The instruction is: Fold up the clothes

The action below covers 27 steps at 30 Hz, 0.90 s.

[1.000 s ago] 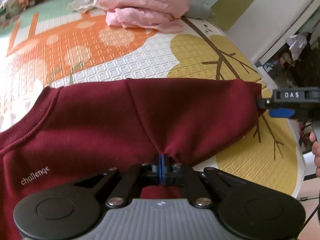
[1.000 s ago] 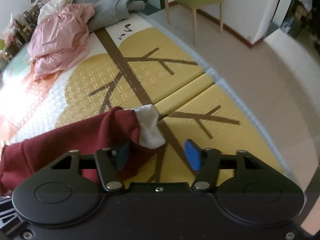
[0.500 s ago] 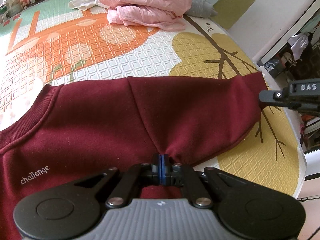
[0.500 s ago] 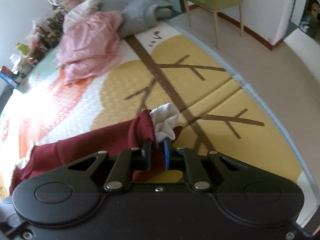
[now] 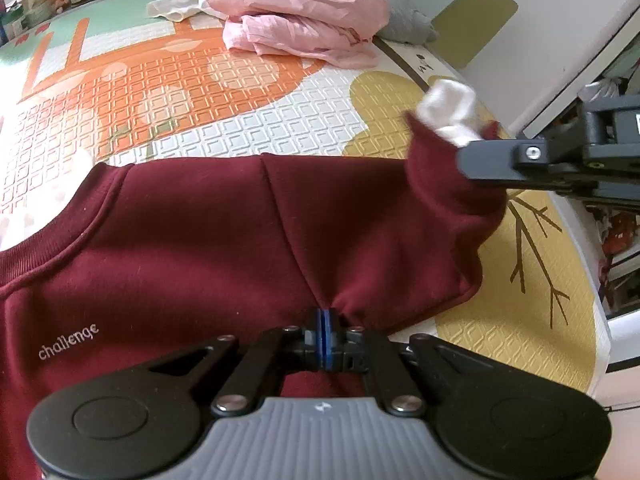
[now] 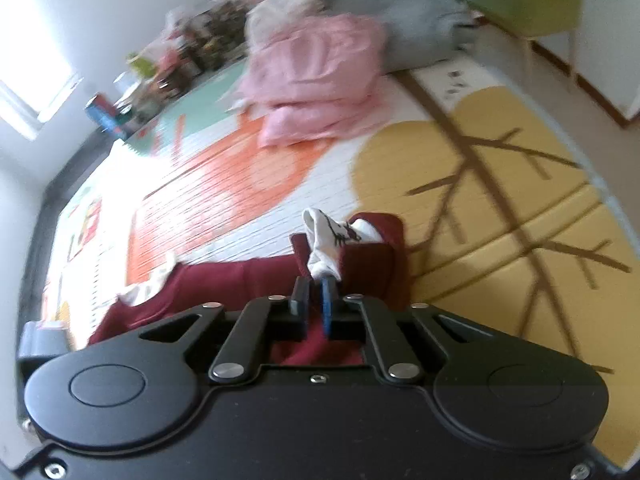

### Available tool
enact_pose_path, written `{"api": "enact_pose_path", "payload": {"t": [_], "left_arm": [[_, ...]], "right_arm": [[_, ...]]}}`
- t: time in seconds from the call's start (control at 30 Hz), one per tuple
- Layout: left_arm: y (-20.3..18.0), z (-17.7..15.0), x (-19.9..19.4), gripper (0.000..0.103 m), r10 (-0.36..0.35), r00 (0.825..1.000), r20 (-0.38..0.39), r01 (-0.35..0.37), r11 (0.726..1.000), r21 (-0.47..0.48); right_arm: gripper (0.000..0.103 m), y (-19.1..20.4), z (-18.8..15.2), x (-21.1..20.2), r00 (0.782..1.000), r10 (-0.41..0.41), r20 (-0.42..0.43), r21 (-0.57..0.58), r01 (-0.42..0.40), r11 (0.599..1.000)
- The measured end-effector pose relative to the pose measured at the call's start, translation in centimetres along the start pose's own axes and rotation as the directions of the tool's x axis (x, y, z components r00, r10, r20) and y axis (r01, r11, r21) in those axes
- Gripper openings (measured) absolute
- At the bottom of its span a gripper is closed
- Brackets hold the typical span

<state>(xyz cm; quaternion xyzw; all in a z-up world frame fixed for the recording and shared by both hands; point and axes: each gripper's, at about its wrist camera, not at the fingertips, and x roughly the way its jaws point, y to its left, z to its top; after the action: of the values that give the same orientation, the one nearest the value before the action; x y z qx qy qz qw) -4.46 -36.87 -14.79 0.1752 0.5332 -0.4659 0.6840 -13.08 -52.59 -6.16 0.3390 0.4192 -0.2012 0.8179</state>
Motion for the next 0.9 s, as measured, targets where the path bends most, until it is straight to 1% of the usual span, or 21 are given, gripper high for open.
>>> {"api": "enact_pose_path", "payload": {"t": [0.07, 0.13, 0.23, 0.3, 0.43, 0.53, 0.6, 0.63, 0.7, 0.73, 0.8, 0.87, 0.9], "left_arm": [[0.0, -0.1, 0.0, 0.005, 0.0, 1.0, 0.001, 0.0, 1.0, -0.006], [0.1, -0.1, -0.1, 0.005, 0.0, 1.0, 0.001, 0.0, 1.0, -0.006], [0.1, 0.0, 0.0, 0.005, -0.001, 1.0, 0.001, 0.001, 1.0, -0.008], [0.2, -0.1, -0.1, 0.005, -0.002, 1.0, 0.0, 0.002, 1.0, -0.007], [0.3, -0.1, -0.1, 0.005, -0.006, 1.0, 0.0, 0.006, 1.0, -0.012], [0.4, 0.0, 0.0, 0.005, -0.01, 1.0, -0.001, 0.01, 1.0, -0.014], [0.4, 0.0, 0.0, 0.005, -0.011, 1.0, -0.002, 0.011, 1.0, -0.011], [0.4, 0.1, 0.0, 0.005, -0.012, 1.0, -0.002, 0.012, 1.0, -0.011], [0.5, 0.1, 0.0, 0.005, -0.012, 1.0, -0.004, 0.012, 1.0, -0.011], [0.5, 0.1, 0.0, 0.005, -0.012, 1.0, -0.005, 0.012, 1.0, -0.011], [0.5, 0.1, 0.1, 0.005, -0.011, 1.0, -0.005, 0.011, 1.0, -0.011], [0.5, 0.1, 0.1, 0.005, -0.01, 1.0, -0.005, 0.01, 1.0, -0.01], [0.5, 0.2, 0.1, 0.005, -0.01, 1.0, -0.006, 0.01, 1.0, -0.01]], "right_arm": [[0.004, 1.1, -0.1, 0.5, 1.0, 0.022, -0.016, -0.023, -0.022, 0.999], [0.004, 2.1, -0.3, 1.0, 0.999, 0.023, -0.03, -0.045, -0.025, 0.999], [0.005, 3.0, -0.7, 1.5, 0.997, 0.054, -0.058, -0.073, -0.058, 0.996], [0.008, 3.4, -0.9, 1.9, 0.994, 0.068, -0.084, -0.079, -0.075, 0.994], [0.011, 3.8, -1.7, 3.0, 0.988, 0.039, -0.149, -0.111, -0.056, 0.992], [0.011, 3.6, -2.2, 3.4, 0.986, 0.033, -0.164, -0.107, -0.051, 0.993], [0.011, 3.4, -2.3, 2.9, 0.988, 0.042, -0.147, -0.104, -0.057, 0.993], [0.013, 3.4, -2.1, 2.5, 0.991, 0.043, -0.129, -0.107, -0.057, 0.993], [0.022, 3.4, -1.7, 1.5, 0.995, 0.042, -0.086, -0.117, -0.052, 0.992], [0.024, 3.4, -1.5, 0.9, 0.997, 0.041, -0.06, -0.125, -0.048, 0.991], [0.037, 3.5, -1.1, -0.1, 1.0, 0.012, -0.008, -0.151, -0.013, 0.988], [0.038, 3.6, -0.9, -0.6, 0.999, -0.028, 0.033, -0.179, 0.033, 0.983], [0.038, 3.5, -0.7, -0.6, 0.998, -0.041, 0.038, -0.186, 0.048, 0.981]]}}
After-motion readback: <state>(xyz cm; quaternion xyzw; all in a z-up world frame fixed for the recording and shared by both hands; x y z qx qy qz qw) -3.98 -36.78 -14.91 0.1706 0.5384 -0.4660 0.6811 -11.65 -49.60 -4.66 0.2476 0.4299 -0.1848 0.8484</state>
